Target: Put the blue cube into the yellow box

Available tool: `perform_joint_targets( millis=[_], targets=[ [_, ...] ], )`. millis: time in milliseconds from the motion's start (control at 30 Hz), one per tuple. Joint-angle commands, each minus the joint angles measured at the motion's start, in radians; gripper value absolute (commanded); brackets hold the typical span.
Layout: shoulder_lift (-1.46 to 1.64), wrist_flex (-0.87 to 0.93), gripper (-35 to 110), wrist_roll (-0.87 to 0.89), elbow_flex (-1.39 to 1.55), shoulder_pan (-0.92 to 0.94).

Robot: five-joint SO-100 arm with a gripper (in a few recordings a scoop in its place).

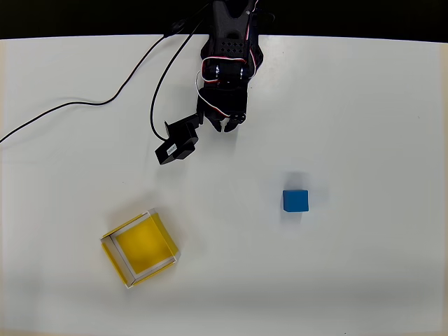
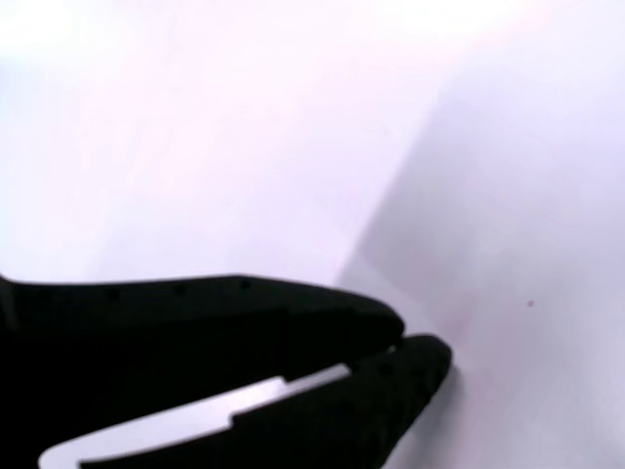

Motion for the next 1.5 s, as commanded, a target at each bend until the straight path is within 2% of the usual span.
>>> perform_joint_targets(
  millis=[0, 300, 433, 600, 733, 900, 1167, 1267, 1367, 1467],
  targets=[
    [0.032, 0.011, 0, 0.018, 0.028, -0.032],
    [0.032, 0.011, 0, 0.018, 0.028, -0.051],
    [0.009, -0.029, 0, -0.037, 0.025, -0.048],
    [-0.261, -0.377, 9, -0.028, -0.106, -0.041],
    [-0.457, -0.612, 26, -0.023, -0.229, -0.072],
    [-0.624, -0.867, 38, -0.003, -0.325, -0.100],
    [-0.836, -1.184, 48, 0.005, -0.400, -0.184],
    [-0.900, -1.344, 50, 0.009, -0.380, -0.227],
    [-0.971, -1.640, 51, 0.005, -0.282, -0.279],
    [-1.017, -1.717, 52, -0.002, -0.252, -0.331]
  ],
)
